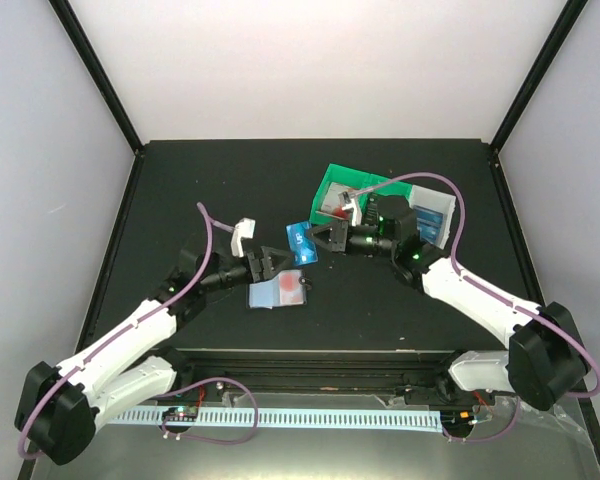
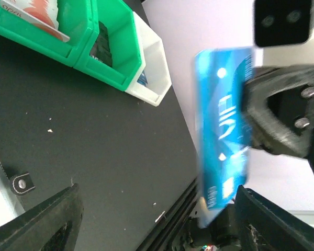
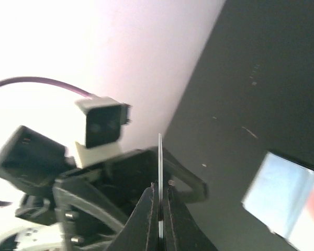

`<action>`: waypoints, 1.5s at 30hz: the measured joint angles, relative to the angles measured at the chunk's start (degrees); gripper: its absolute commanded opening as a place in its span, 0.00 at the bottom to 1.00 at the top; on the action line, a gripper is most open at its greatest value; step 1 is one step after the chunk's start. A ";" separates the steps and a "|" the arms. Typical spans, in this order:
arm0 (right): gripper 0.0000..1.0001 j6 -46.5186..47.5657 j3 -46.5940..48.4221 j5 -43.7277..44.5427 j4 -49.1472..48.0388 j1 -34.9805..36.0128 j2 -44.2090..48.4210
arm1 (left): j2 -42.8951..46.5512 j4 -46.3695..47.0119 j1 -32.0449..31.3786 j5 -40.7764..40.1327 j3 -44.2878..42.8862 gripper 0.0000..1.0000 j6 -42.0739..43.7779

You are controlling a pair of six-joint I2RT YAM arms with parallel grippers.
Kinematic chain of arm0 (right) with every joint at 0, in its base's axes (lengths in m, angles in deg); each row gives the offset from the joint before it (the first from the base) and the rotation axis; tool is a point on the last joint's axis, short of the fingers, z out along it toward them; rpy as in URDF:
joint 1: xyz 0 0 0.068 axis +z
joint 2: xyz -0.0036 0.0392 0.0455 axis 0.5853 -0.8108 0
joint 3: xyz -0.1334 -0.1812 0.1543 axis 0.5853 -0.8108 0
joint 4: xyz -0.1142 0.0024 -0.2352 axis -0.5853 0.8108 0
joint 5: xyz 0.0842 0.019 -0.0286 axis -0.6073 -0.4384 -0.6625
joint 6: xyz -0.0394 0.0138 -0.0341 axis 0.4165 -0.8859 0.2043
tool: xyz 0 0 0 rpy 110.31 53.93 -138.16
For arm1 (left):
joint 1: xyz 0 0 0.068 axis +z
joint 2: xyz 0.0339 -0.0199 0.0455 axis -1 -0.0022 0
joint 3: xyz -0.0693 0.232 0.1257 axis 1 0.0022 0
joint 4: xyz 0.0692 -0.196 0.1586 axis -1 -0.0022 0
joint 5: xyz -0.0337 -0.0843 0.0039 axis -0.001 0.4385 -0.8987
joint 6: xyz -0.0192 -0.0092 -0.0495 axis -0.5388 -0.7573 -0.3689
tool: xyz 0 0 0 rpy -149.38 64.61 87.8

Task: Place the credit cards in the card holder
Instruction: Pick up the credit card from the storage box.

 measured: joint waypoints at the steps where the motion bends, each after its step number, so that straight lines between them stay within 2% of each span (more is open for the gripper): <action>1: 0.06 -1.27 -0.07 -0.61 -1.90 0.00 0.00 | 0.22 0.48 0.22 0.61 0.61 0.76 -0.83; 5: 0.07 -5.05 -0.07 -3.04 -7.80 0.07 0.00 | -1.05 3.96 0.70 4.66 0.94 0.72 -3.63; 8: 0.07 -6.60 -0.07 -4.33 -10.29 0.07 -0.11 | -3.02 8.09 0.85 8.48 0.66 0.64 -5.49; 11: 0.06 -7.50 -0.07 -4.66 -11.61 0.04 -0.22 | -4.74 12.00 1.49 11.56 0.44 0.61 -7.30; 14: 0.06 -8.17 -0.07 -5.31 -12.50 0.07 -0.26 | -5.60 15.69 2.25 13.79 0.42 0.53 -9.40; 19: 0.06 -8.52 -0.04 -5.95 -13.09 0.07 -0.52 | -6.51 19.65 2.69 16.00 0.20 0.32 -11.43; 22: 0.07 -8.50 -0.04 -6.40 -13.09 0.07 -0.59 | -6.62 20.74 2.89 16.81 -0.07 0.15 -12.04; 24: 0.12 -8.35 0.02 -6.80 -13.05 0.04 -0.72 | -6.60 21.46 3.08 17.42 -0.17 0.03 -12.11; 27: 0.28 -7.67 0.13 -7.02 -11.98 -0.09 -0.94 | -6.49 22.51 3.52 18.64 -0.20 0.02 -11.76; 29: 0.31 -6.19 0.28 -8.22 -10.64 0.04 -0.92 | -6.19 22.56 3.93 18.53 -0.22 0.02 -11.78; 40: 0.03 0.79 0.81 -12.61 -5.77 0.35 0.04 | -4.68 20.68 5.84 21.53 -0.90 0.02 -11.89; 42: 0.01 0.37 0.83 -13.16 -6.62 0.33 0.13 | -4.68 20.61 6.03 22.08 -1.18 0.02 -12.04; 45: 0.01 -1.16 0.72 -13.40 -8.52 0.37 0.24 | -4.66 20.68 6.16 23.10 -1.70 0.14 -12.24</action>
